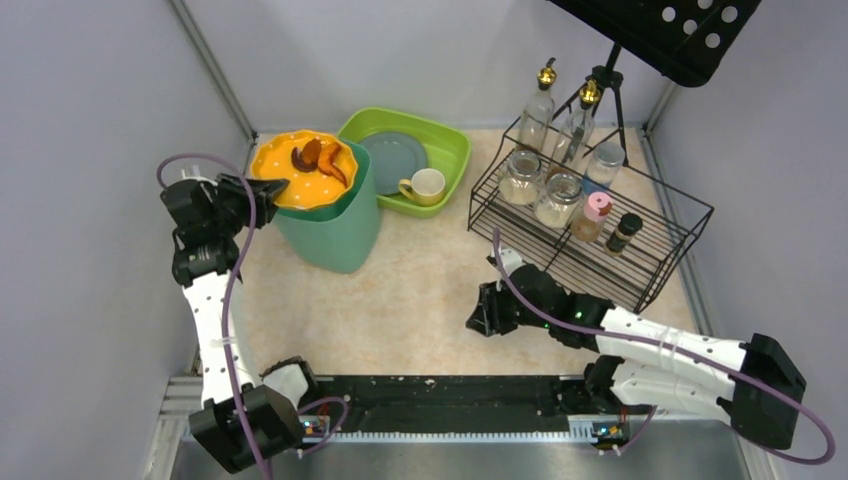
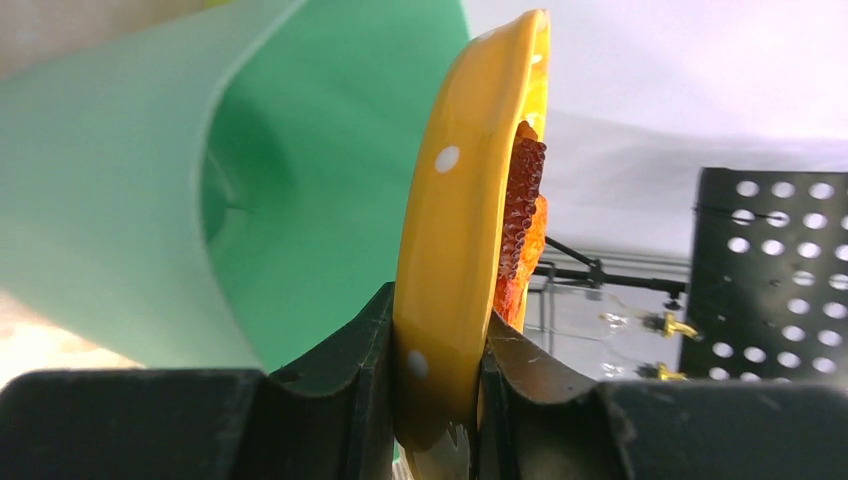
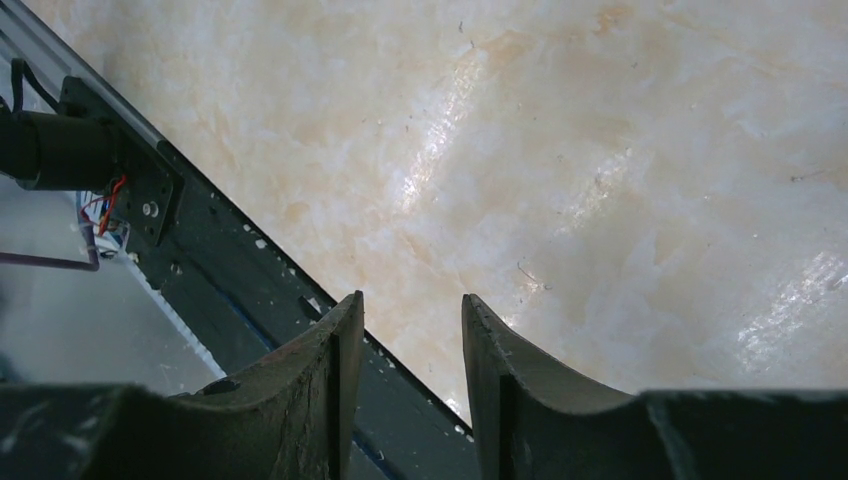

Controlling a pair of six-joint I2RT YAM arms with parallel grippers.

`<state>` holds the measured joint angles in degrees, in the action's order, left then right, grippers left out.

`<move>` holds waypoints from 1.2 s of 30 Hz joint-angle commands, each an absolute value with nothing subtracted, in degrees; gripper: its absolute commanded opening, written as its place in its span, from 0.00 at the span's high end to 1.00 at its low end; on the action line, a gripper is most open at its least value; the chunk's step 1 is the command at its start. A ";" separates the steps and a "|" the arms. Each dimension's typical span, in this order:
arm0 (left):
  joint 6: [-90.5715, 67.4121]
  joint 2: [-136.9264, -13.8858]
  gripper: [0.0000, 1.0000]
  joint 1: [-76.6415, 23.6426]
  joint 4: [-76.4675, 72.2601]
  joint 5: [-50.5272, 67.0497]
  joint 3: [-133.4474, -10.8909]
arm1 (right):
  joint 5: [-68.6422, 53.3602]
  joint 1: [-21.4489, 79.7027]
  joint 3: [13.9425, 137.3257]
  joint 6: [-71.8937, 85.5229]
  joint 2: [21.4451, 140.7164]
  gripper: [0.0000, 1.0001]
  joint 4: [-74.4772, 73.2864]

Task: Clear the kitchen counter

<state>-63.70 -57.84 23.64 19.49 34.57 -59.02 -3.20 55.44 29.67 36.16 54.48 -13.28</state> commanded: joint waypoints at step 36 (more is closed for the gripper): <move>-26.73 -67.92 1.00 10.76 39.50 -4.38 -89.81 | -8.57 55.46 21.72 36.94 60.35 0.59 5.34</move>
